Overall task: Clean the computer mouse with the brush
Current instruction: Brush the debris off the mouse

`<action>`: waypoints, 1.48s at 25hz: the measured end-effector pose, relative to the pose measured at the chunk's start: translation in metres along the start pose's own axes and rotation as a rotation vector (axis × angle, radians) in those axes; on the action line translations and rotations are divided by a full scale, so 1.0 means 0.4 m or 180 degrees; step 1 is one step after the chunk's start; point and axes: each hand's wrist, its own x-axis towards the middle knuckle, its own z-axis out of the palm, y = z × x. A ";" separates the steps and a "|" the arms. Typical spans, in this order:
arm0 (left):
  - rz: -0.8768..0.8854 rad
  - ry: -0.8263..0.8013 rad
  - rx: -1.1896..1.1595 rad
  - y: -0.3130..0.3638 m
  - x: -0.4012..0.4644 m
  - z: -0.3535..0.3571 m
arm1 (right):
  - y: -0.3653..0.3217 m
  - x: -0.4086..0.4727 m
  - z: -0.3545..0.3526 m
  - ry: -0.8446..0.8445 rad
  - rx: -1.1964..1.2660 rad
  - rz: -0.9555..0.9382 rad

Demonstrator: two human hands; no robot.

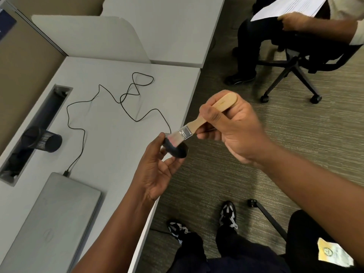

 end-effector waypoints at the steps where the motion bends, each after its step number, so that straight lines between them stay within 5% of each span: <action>1: -0.0007 -0.0010 0.0008 0.000 -0.001 0.002 | 0.007 0.002 0.003 0.0046 0.0052 0.0162; 10: -0.0103 -0.0031 -0.0260 0.013 -0.011 0.013 | 0.048 -0.027 -0.053 0.0358 -0.0491 0.0365; 15: -0.0274 -0.0172 -0.0544 0.006 -0.008 0.009 | 0.030 -0.024 -0.033 0.0192 0.0214 0.0387; 21: -0.0305 -0.0439 -0.0628 0.002 -0.015 -0.002 | 0.059 -0.026 -0.040 0.0520 -0.0032 0.0703; 28: -0.0213 -0.1194 -0.0544 -0.018 0.005 -0.047 | 0.051 -0.033 -0.006 0.0874 -0.0630 0.0780; 37: -0.0013 -0.2094 -0.0035 -0.029 0.013 -0.084 | 0.017 0.012 -0.015 0.1451 -0.0119 0.0814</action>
